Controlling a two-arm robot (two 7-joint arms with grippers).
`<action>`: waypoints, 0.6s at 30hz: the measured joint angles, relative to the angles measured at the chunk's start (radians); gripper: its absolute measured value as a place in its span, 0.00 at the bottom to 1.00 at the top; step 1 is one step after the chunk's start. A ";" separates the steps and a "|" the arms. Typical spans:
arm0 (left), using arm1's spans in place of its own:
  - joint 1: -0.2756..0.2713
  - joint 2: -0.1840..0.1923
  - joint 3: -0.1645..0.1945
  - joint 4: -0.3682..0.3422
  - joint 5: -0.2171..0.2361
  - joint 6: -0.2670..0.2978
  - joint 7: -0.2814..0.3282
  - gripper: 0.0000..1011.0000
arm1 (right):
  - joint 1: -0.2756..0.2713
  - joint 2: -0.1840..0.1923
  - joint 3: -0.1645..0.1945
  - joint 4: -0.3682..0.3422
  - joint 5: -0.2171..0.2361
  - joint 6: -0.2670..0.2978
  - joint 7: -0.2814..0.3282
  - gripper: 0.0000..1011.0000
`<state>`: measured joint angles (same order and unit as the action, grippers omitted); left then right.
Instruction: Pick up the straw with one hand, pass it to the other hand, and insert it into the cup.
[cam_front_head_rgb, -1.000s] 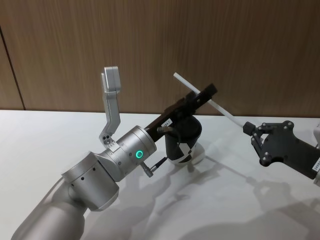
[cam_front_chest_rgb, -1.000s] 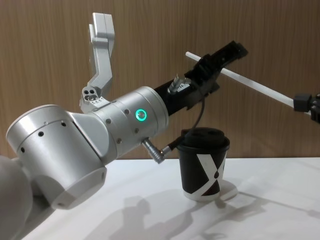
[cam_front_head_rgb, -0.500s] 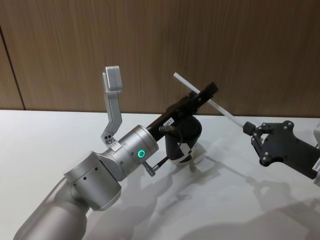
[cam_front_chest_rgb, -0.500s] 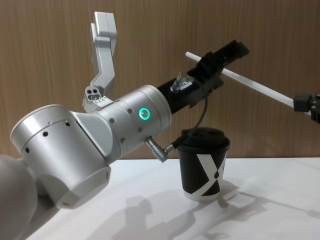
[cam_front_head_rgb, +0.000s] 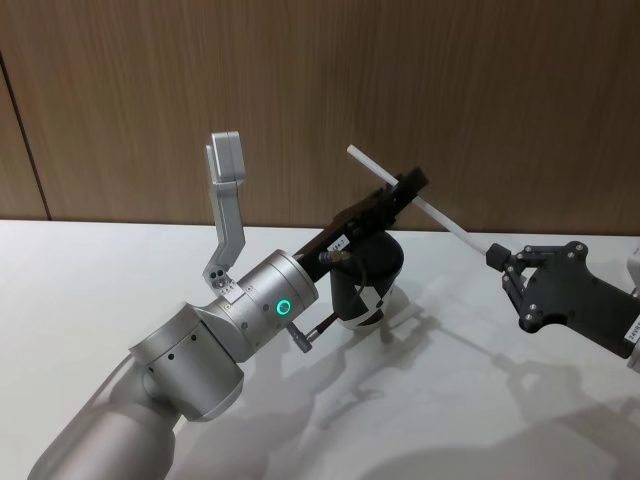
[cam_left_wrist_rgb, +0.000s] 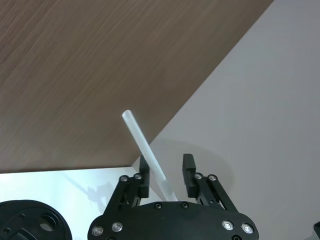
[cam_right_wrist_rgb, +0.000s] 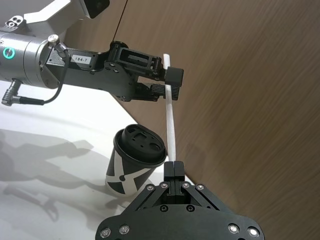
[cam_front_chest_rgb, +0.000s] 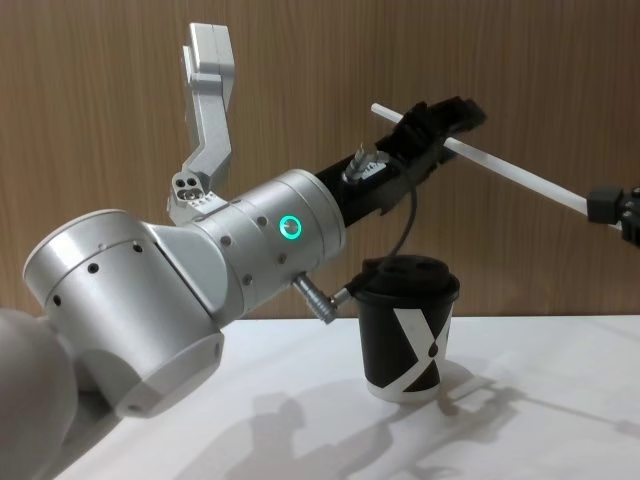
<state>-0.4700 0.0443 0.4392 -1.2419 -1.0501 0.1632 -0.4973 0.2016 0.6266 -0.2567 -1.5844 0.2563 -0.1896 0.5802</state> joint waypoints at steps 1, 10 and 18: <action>0.000 0.000 0.000 0.000 0.000 0.000 0.000 0.41 | 0.000 0.000 0.000 0.000 0.000 0.000 0.000 0.00; -0.001 -0.001 0.001 0.001 -0.001 -0.001 -0.001 0.13 | 0.000 0.000 0.000 0.000 0.000 0.000 0.000 0.00; -0.001 -0.001 0.001 0.001 -0.001 -0.001 -0.001 0.06 | 0.000 0.000 0.000 0.000 0.000 0.000 0.000 0.00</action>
<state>-0.4709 0.0435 0.4400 -1.2410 -1.0510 0.1618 -0.4983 0.2016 0.6266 -0.2567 -1.5844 0.2562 -0.1896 0.5802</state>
